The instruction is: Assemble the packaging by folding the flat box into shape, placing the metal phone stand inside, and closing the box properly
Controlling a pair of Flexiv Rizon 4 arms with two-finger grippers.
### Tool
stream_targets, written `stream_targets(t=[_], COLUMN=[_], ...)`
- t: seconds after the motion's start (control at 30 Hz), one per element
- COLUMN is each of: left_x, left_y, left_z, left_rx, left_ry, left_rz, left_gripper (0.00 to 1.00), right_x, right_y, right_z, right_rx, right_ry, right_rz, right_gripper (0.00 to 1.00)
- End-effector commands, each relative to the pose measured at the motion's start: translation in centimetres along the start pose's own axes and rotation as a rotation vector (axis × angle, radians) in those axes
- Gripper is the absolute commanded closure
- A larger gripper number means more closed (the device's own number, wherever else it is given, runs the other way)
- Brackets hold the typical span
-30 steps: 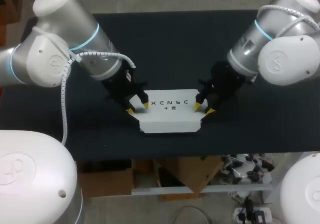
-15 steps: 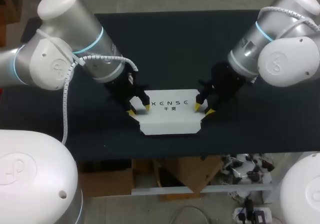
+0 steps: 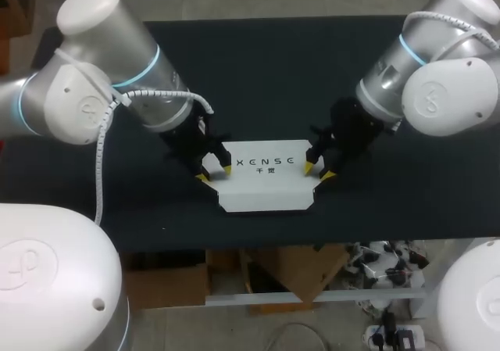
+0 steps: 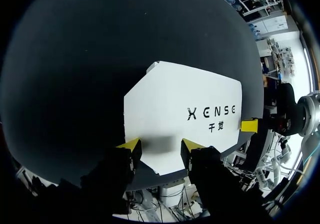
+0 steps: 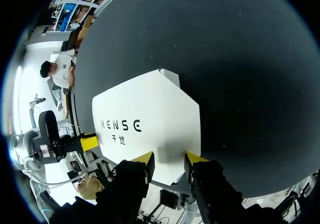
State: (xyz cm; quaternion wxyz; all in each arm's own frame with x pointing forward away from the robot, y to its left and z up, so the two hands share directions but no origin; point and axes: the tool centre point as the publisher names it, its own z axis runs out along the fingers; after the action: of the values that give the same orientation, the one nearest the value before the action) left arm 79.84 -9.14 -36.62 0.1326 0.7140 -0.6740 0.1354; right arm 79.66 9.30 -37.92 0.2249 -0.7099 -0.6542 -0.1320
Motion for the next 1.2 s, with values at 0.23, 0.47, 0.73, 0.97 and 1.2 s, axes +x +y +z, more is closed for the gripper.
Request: stream_targets(t=[0.23, 0.47, 0.73, 0.97, 1.2], left_x=[-0.2, -0.5, -0.5, -0.2, -0.1], left_y=[0.1, 0.2, 0.1, 0.0, -0.1], left_z=[0.7, 1.0, 1.2, 1.4, 1.5], left_rx=[-0.006, -0.014, -0.025, -0.036, -0.042], left_ry=[0.038, 0.073, 0.117, 0.156, 0.185], left_rz=[0.027, 0.028, 0.035, 0.040, 0.045], left_gripper=[0.50, 0.49, 0.51, 0.51, 0.50], right_x=[0.1, 0.3, 0.3, 0.5, 0.6], right_y=[0.1, 0.1, 0.0, -0.1, -0.1], right_z=[0.5, 0.6, 0.8, 0.9, 0.9], right_rx=[-0.008, -0.019, -0.028, -0.044, -0.079], right_ry=[0.016, 0.037, 0.058, 0.076, 0.099], right_rz=[-0.002, -0.002, 0.000, -0.002, -0.013], right_gripper=[0.59, 0.59, 0.59, 0.59, 0.59])
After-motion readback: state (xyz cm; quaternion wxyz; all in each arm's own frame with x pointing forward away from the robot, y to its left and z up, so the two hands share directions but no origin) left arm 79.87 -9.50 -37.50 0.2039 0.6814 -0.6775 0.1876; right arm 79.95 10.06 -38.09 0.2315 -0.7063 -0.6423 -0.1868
